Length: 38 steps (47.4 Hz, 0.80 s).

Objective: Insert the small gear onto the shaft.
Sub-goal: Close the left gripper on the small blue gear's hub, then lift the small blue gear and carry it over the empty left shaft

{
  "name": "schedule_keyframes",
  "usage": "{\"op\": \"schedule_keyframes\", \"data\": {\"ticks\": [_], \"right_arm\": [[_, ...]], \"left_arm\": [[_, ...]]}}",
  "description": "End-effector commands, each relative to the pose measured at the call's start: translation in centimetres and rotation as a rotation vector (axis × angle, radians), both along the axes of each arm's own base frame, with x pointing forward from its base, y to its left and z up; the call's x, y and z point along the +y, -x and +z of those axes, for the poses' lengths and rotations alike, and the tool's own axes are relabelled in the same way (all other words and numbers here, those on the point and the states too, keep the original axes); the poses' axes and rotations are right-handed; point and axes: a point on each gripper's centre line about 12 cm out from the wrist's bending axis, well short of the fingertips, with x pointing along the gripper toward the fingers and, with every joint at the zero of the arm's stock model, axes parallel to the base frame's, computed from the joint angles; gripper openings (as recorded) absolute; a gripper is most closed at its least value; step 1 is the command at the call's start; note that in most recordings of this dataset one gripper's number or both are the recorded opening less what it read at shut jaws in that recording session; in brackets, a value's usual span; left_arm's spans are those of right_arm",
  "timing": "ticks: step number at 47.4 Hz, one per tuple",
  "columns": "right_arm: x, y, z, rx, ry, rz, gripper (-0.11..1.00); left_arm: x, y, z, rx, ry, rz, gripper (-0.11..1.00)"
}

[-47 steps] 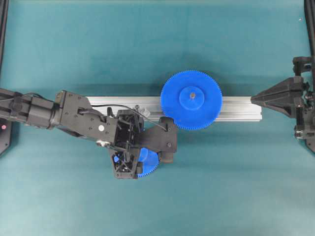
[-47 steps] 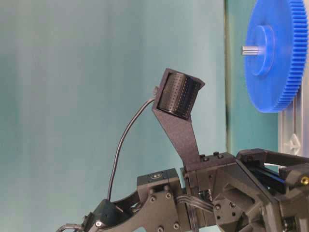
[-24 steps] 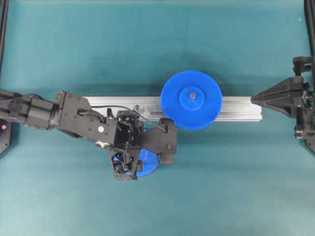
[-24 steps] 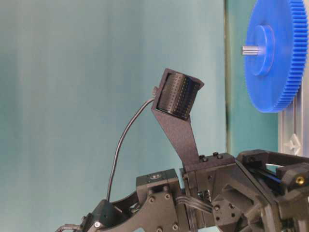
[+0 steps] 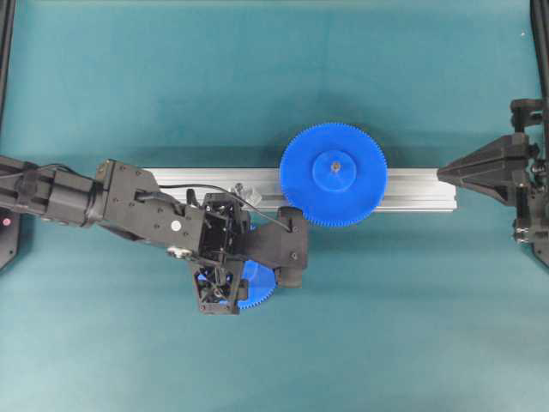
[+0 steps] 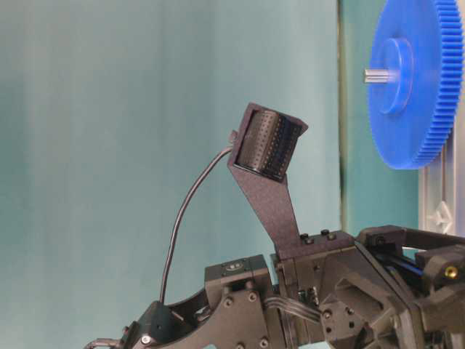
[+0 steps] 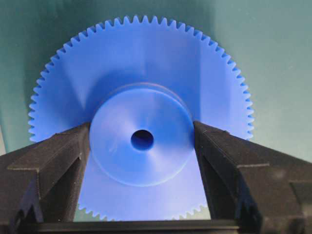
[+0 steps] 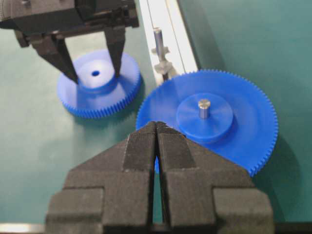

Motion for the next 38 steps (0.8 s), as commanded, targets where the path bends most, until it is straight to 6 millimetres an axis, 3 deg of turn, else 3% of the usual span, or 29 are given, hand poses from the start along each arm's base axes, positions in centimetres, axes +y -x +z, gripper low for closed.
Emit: {"op": "schedule_keyframes", "data": {"ticks": [1, 13, 38], "right_arm": [[-0.1, -0.2, 0.4, -0.013, -0.008, -0.007, 0.04], [-0.1, -0.2, 0.4, -0.013, -0.008, -0.005, 0.04], [-0.1, -0.2, 0.2, -0.010, -0.008, -0.005, 0.04]], "left_arm": [[-0.1, -0.5, 2.2, -0.060, 0.005, -0.007, 0.75], [-0.2, -0.8, 4.5, -0.115, 0.010, -0.012, 0.75], [0.0, 0.5, 8.2, -0.130, 0.010, -0.014, 0.75]]}}
